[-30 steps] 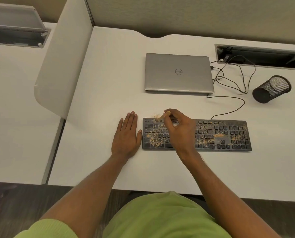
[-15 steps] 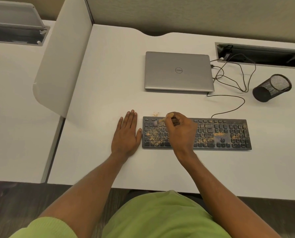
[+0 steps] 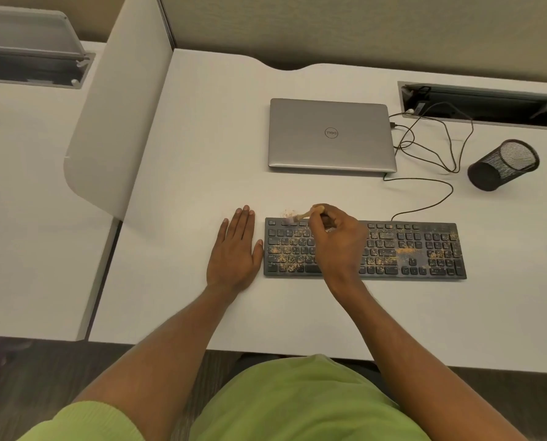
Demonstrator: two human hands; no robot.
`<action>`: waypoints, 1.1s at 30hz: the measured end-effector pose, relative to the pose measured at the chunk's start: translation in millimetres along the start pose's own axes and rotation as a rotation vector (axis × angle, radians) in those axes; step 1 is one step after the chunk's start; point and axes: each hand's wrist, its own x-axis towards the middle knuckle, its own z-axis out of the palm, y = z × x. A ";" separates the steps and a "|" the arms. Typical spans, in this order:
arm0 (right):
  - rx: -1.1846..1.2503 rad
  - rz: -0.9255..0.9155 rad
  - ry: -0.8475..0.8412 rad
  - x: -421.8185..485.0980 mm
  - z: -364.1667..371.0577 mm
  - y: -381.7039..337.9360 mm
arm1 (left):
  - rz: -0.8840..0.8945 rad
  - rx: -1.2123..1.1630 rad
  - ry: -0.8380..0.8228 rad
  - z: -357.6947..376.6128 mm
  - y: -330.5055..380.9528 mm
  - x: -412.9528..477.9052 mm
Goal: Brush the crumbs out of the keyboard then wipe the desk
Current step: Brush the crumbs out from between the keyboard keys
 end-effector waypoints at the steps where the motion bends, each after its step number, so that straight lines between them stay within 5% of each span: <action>1: 0.008 0.006 0.005 2.1 1.2 0.1 | 0.002 -0.001 0.003 -0.5 0.0 0.0; 33: -0.060 -0.002 -0.122 8.3 9.1 7.9 | -0.002 -0.005 0.001 0.7 -0.1 0.2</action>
